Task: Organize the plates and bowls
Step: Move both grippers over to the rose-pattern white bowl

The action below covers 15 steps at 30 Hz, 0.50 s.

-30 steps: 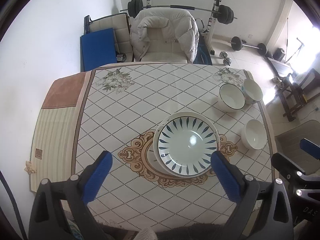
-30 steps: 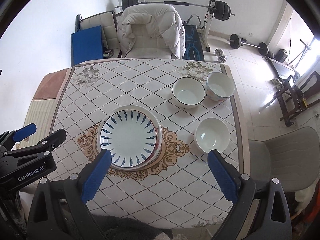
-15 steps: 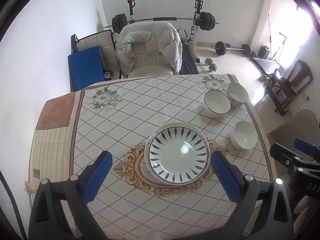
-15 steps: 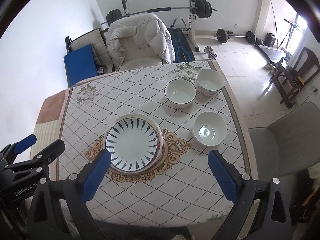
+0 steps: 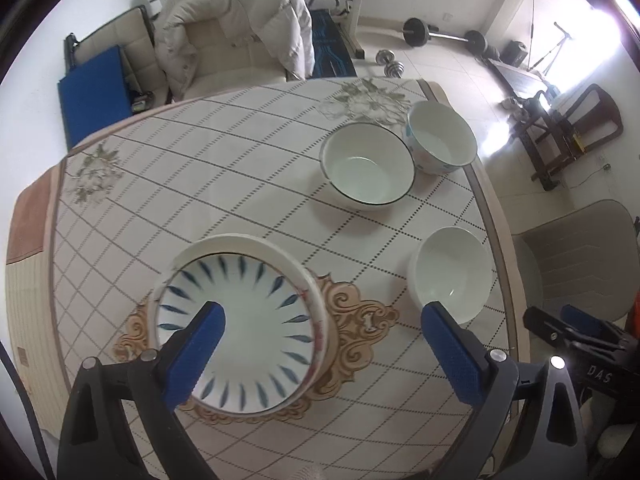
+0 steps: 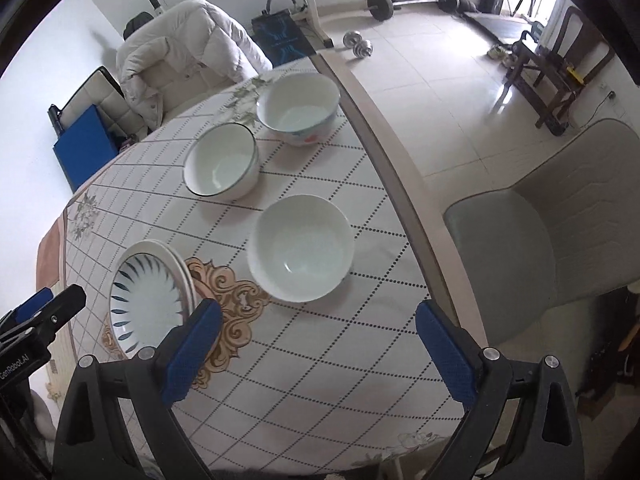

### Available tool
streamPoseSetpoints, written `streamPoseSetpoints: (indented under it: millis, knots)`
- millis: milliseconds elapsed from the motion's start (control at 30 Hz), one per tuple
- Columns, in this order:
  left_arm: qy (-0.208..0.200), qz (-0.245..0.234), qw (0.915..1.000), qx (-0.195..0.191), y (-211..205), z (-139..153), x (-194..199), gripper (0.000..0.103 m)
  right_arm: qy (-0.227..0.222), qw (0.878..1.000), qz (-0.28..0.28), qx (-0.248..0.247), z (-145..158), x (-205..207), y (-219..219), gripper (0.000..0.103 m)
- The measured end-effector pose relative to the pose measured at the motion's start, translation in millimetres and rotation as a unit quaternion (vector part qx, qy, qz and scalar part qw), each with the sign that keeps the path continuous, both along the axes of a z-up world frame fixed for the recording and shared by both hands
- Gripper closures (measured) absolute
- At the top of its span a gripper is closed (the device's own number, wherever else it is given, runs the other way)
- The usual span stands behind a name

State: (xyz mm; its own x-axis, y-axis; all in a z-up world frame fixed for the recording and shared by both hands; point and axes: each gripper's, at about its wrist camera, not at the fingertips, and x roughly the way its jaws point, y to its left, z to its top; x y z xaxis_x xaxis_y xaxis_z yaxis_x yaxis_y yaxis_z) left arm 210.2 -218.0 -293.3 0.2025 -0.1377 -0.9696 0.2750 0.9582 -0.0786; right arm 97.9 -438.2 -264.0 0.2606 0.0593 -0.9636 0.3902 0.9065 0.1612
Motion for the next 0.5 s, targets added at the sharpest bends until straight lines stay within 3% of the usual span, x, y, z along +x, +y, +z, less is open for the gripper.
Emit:
streamPoseSetpoints:
  millis: [133, 167, 300, 367, 433, 500]
  knots:
    - [0.091, -0.026, 0.9955, 0.0, -46.7, -50.3, 23.3, 0.034, 0.044, 0.998, 0.008, 0.047, -54.3, 23.1, -39.7, 0.017]
    - [0.108, -0.03, 0.9937, 0.003, -55.7, -62.0, 27.4, 0.036, 0.05, 0.997, 0.013, 0.057, -66.5, 28.1, -45.3, 0.017]
    - [0.15, -0.029, 0.9883, 0.005, -77.4, -97.6, 34.0, 0.046, 0.071, 0.992, 0.039, 0.097, -108.8, 49.0, -61.0, 0.019]
    - [0.165, -0.025, 0.986, 0.003, -83.4, -109.3, 32.7, 0.052, 0.083, 0.989, 0.053, 0.111, -124.7, 58.0, -61.6, 0.028]
    - [0.179, -0.022, 0.9836, -0.001, -87.8, -117.8, 29.7, 0.066, 0.088, 0.985, 0.066, 0.129, -137.4, 65.0, -62.6, 0.038]
    - [0.191, -0.018, 0.9815, -0.009, -91.6, -125.3, 27.6, 0.074, 0.097, 0.983, 0.071, 0.138, -148.6, 70.5, -63.5, 0.046]
